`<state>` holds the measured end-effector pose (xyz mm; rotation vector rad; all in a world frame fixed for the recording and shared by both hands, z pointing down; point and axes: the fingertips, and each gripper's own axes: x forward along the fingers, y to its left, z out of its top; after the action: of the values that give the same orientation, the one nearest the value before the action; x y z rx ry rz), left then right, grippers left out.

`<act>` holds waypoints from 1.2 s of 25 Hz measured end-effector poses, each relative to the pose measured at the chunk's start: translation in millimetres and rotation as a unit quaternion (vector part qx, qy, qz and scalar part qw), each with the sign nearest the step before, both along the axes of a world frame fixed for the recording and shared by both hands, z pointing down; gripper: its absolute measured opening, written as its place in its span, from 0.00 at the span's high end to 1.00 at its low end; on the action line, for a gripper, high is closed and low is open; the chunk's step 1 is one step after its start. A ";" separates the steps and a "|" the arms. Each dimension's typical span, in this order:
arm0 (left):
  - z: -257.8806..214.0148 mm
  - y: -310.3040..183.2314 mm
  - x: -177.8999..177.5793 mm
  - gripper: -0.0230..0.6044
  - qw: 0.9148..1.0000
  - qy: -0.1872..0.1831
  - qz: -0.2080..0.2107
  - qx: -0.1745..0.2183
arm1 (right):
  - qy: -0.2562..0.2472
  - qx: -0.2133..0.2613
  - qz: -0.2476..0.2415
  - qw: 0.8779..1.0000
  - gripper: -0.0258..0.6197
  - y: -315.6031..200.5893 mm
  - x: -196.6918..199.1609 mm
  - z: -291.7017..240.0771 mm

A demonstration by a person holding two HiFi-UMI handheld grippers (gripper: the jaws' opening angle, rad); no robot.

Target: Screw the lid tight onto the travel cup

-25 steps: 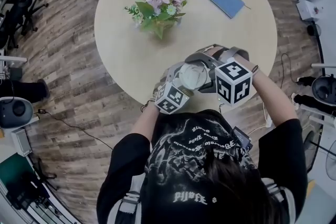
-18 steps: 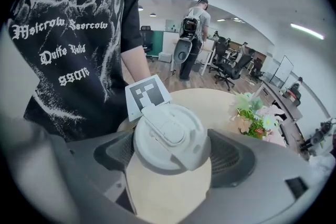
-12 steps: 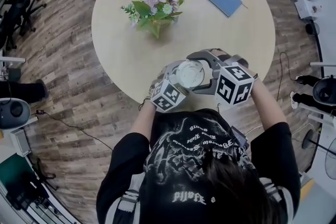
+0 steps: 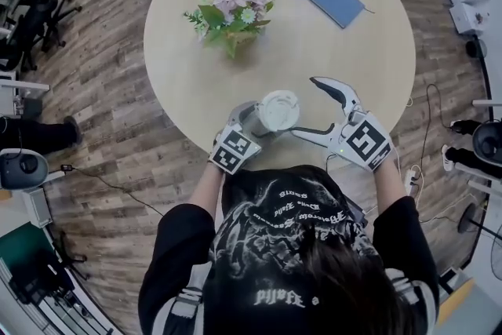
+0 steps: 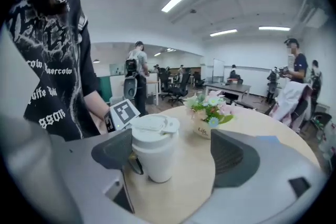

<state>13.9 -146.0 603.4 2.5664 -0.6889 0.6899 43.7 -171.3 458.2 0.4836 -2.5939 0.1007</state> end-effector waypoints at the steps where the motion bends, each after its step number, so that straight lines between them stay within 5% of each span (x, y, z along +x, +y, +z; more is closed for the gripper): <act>1: -1.6 1.0 -5.4 0.33 1.000 0.005 -0.017 -0.006 | -0.016 0.004 0.021 1.000 0.22 -2.7 5.5 -2.2; 7: -17.7 14.0 -27.3 0.33 0.994 0.014 -0.106 0.000 | -0.105 0.038 0.141 0.984 0.25 -9.9 42.5 -17.0; 18: -59.9 20.2 -43.3 0.33 0.970 0.056 -0.234 0.045 | -0.056 0.033 0.302 0.951 0.28 3.6 110.1 46.1; 24: -58.0 35.1 -49.2 0.33 0.955 0.062 -0.286 0.041 | -0.073 -0.021 0.344 0.936 0.31 19.7 136.5 74.4; 30: -58.2 43.1 -47.4 0.33 0.947 0.063 -0.313 0.048 | -0.075 -0.008 0.319 0.945 0.33 19.5 133.3 72.1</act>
<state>-33.5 -103.0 545.2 2.2385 -1.4241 0.2799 177.1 -151.8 530.3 1.3383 -2.4694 0.3881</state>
